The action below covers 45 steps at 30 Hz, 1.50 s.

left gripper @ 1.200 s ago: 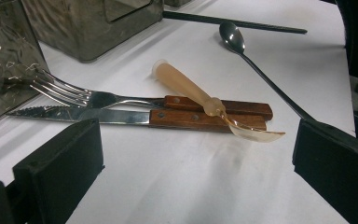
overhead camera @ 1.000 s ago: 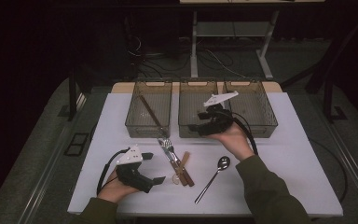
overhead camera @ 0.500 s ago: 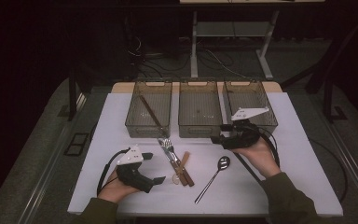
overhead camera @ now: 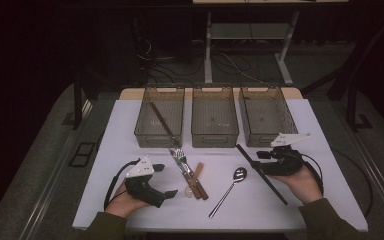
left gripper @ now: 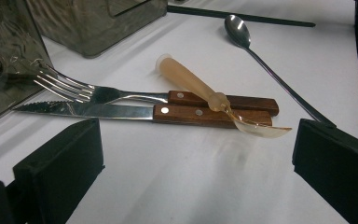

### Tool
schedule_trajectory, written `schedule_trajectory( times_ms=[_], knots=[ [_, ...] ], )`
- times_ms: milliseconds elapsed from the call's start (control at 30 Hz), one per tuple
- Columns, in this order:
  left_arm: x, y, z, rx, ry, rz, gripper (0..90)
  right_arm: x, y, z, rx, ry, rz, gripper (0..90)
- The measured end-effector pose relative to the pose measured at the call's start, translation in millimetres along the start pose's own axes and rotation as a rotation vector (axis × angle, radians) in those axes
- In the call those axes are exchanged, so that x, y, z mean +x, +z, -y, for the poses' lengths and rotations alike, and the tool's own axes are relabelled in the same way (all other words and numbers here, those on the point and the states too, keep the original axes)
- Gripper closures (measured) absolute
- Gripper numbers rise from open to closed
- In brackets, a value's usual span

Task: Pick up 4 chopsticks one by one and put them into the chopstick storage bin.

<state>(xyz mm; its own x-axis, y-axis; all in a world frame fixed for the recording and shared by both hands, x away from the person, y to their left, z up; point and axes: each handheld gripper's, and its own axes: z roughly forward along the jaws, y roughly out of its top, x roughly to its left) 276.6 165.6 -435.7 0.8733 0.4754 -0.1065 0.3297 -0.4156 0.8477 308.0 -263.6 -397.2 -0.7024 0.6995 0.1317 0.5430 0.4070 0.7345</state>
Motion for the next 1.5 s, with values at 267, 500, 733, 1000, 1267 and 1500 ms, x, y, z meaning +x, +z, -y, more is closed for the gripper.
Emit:
schedule_trajectory(
  times_ms=[267,500,733,1000,1267,1500],
  knots=[
    [-0.7,-0.5,-0.2,-0.001,0.004,-0.002,1.0,-9.7,-13.3,30.8,0.044,0.034,0.025,66.4],
    [-1.4,-0.6,-1.1,-0.004,0.008,0.001,1.0,-13.8,-11.9,39.9,0.054,0.058,0.033,74.3],
    [-1.6,-0.9,-1.5,-0.002,0.012,0.003,1.0,-11.0,-0.7,40.5,0.099,0.045,0.036,78.3],
    [-1.6,-0.1,-1.5,-0.001,0.010,0.005,1.0,-10.2,7.3,43.3,0.125,0.046,0.057,71.9],
    [-2.0,0.4,-1.5,0.003,0.009,0.008,1.0,-7.8,14.8,44.8,0.158,0.035,0.081,72.6],
    [-1.9,0.3,-1.4,0.002,0.009,0.008,1.0,-5.8,17.4,44.7,0.176,-0.001,0.116,77.7]
  ],
)
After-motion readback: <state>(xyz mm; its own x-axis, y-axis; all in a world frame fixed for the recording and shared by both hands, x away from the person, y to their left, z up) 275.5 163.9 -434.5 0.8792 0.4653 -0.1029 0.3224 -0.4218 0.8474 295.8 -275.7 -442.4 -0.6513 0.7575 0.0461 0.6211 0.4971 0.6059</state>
